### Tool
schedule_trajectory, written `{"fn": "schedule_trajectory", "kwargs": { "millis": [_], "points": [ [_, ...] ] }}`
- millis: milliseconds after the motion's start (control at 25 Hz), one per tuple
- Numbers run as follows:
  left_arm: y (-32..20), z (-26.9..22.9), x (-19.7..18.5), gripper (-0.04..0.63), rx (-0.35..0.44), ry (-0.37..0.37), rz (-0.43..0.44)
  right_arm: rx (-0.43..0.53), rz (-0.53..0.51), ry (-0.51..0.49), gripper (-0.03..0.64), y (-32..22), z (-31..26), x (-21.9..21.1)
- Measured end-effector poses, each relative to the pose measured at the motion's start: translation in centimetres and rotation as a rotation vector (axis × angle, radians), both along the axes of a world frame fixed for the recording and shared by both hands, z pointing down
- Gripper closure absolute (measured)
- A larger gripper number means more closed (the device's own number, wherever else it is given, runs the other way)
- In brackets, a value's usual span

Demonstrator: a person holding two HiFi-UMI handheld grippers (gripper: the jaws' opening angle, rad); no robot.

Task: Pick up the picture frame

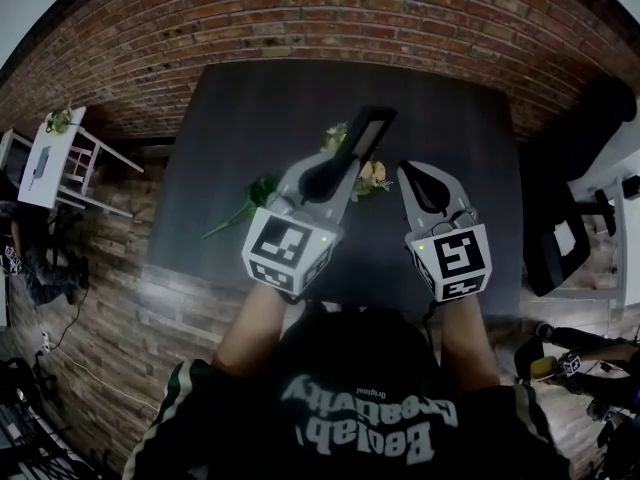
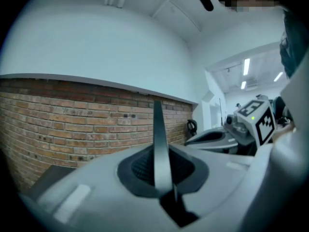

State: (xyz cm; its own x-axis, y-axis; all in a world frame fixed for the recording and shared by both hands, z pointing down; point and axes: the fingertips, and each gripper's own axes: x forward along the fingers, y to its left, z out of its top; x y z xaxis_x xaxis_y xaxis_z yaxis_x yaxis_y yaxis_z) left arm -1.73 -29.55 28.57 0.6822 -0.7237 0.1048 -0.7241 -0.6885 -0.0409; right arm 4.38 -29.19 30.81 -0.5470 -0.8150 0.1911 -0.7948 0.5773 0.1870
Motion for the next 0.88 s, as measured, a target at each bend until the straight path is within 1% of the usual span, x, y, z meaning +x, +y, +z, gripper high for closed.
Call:
{"fn": "schedule_trajectory", "kwargs": {
  "millis": [120, 480, 720, 880],
  "points": [
    [0.4, -0.2, 0.3, 0.571, 0.016, 0.0, 0.013, 0.006, -0.003, -0.004, 0.611, 0.2, -0.1, -0.1],
    [0.2, -0.1, 0.9, 0.571, 0.02, -0.005, 0.035, 0.012, -0.002, -0.015, 0.611, -0.1, -0.3, -0.1],
    [-0.1, 0.4, 0.8, 0.571, 0.018, -0.021, 0.026, 0.011, 0.007, -0.014, 0.611, -0.3, -0.2, 0.1],
    [-0.3, 0.3, 1.1, 0.571, 0.008, 0.0, 0.028, 0.015, 0.017, -0.014, 0.611, -0.5, -0.3, 0.4]
  ]
}}
